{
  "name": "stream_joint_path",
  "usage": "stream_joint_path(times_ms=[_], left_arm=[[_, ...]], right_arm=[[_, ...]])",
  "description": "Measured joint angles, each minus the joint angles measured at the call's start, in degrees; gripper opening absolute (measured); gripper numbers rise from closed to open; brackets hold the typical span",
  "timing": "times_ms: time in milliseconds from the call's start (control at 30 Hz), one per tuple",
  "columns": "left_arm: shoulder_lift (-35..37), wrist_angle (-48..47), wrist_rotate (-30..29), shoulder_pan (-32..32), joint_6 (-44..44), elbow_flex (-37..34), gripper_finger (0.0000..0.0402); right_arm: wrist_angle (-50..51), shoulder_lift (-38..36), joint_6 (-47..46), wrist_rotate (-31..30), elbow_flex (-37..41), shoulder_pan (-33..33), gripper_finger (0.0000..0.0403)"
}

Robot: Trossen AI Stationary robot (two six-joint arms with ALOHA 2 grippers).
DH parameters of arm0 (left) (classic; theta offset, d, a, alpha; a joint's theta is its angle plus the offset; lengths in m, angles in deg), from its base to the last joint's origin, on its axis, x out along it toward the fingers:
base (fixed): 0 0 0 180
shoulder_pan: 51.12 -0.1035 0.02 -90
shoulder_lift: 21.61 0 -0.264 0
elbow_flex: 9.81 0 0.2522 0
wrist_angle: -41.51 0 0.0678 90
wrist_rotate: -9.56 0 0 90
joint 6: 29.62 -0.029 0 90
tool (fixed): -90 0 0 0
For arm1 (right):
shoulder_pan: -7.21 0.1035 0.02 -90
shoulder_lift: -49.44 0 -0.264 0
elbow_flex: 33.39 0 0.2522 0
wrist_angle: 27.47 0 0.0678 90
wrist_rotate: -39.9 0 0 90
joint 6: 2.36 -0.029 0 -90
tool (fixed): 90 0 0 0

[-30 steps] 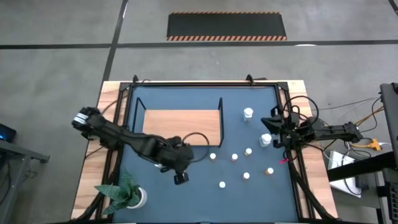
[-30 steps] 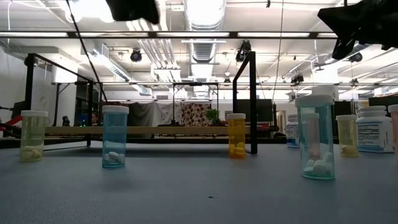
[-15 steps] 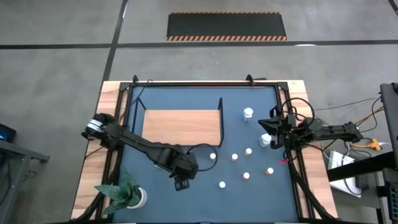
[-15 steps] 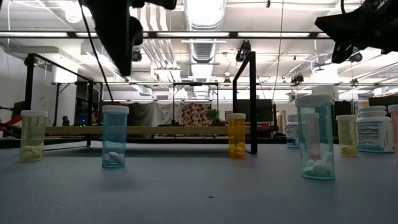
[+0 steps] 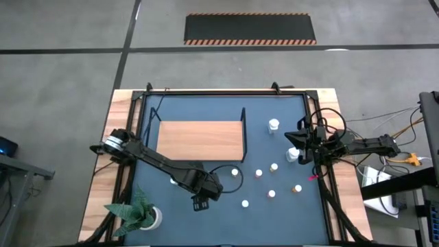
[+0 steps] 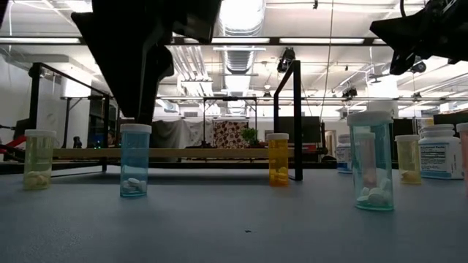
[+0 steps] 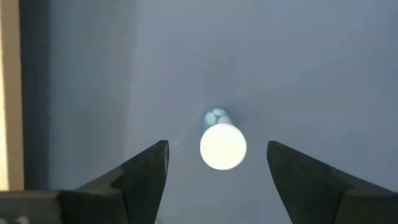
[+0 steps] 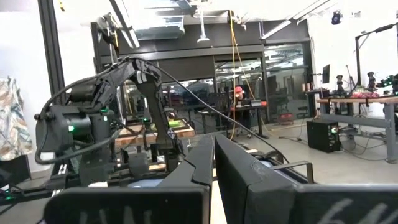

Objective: Pick and place medicine bottles onto shelf by color
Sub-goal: Put the blue pill bottle on the shelf

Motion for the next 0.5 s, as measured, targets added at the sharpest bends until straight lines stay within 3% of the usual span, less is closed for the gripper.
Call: stream_joint_path(times_ms=[500], left_arm=[[-0.5, 2.8, -0.1, 0.0, 0.5, -1.7, 0.0214]], right_arm=[[0.8, 0.0, -0.1, 0.0, 0.0, 0.0, 0.0009]])
